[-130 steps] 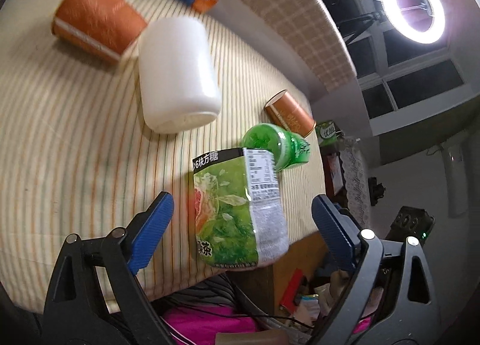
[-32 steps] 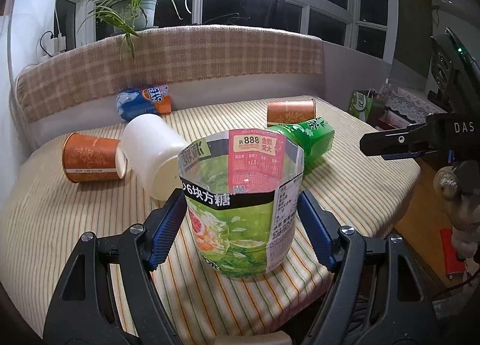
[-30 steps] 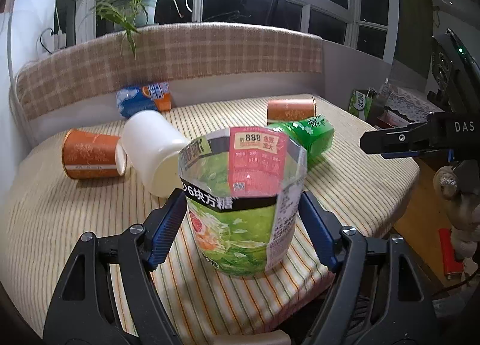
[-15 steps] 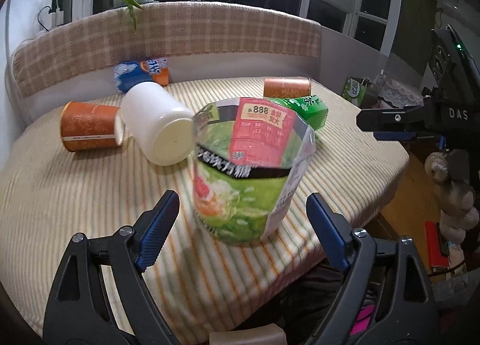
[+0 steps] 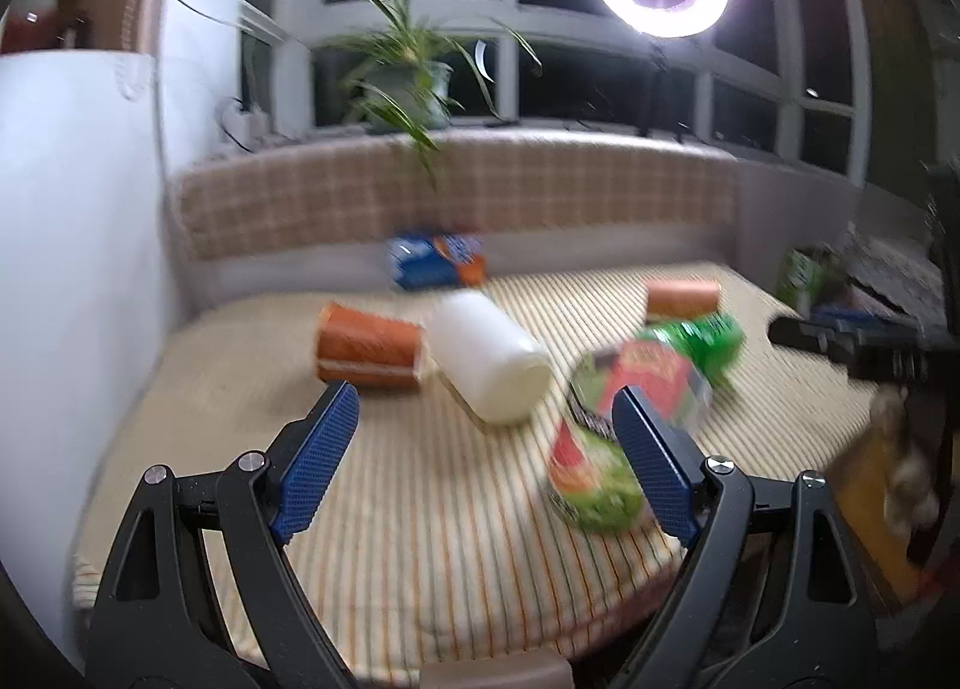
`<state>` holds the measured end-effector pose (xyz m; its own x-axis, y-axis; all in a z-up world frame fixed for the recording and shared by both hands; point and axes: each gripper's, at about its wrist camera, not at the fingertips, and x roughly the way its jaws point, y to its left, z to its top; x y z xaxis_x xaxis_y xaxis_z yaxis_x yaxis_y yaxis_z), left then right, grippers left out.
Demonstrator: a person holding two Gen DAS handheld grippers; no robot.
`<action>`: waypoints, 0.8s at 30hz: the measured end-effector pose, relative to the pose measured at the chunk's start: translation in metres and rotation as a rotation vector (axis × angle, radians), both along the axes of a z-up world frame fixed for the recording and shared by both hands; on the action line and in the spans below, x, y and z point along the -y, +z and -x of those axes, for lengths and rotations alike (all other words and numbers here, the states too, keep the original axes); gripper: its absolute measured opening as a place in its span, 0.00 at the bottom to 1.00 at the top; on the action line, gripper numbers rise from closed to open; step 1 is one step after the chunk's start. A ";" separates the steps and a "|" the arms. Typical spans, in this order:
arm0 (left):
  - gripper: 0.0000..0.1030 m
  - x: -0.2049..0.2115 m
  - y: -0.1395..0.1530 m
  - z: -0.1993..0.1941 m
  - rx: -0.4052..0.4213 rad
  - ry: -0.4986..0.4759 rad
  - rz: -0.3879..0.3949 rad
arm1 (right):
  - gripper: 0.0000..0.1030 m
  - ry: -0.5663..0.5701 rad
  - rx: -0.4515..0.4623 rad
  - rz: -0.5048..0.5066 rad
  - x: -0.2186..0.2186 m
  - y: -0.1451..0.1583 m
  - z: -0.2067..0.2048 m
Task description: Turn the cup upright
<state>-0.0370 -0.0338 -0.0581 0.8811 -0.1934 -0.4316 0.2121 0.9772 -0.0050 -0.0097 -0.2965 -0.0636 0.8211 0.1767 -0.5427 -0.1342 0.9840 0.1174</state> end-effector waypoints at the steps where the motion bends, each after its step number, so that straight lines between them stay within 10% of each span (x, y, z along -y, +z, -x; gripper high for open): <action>1: 0.86 -0.001 0.004 -0.001 0.010 0.013 0.009 | 0.95 -0.006 0.023 0.015 -0.004 0.002 0.002; 24: 0.99 0.001 0.027 0.013 0.095 0.147 0.037 | 1.00 -0.080 0.164 0.064 -0.014 0.018 0.020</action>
